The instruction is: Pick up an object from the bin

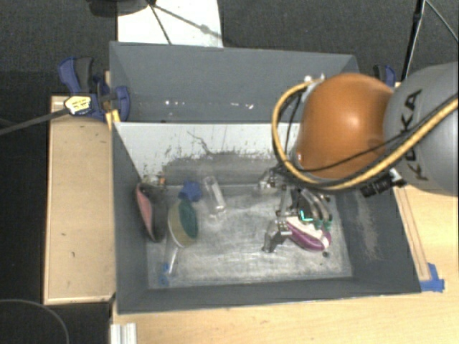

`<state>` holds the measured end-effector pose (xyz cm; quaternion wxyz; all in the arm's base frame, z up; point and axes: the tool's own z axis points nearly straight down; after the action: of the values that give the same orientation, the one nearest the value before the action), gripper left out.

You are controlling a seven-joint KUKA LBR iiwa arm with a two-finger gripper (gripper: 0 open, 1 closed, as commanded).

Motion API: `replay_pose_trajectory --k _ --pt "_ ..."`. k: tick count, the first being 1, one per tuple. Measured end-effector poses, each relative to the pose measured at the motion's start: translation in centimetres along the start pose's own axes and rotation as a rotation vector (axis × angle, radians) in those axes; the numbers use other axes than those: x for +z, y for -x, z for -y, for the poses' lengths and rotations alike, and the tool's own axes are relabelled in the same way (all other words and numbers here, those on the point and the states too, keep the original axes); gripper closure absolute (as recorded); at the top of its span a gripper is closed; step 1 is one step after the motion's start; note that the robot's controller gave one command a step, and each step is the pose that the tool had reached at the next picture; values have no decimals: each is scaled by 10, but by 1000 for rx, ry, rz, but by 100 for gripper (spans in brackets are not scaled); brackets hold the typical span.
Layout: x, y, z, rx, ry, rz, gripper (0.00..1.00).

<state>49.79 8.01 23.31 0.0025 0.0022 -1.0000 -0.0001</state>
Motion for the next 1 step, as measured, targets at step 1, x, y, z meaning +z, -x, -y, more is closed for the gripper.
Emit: replay_pose_trajectory --k 1 --pt "159 36 -114 -155 -5 21 0"
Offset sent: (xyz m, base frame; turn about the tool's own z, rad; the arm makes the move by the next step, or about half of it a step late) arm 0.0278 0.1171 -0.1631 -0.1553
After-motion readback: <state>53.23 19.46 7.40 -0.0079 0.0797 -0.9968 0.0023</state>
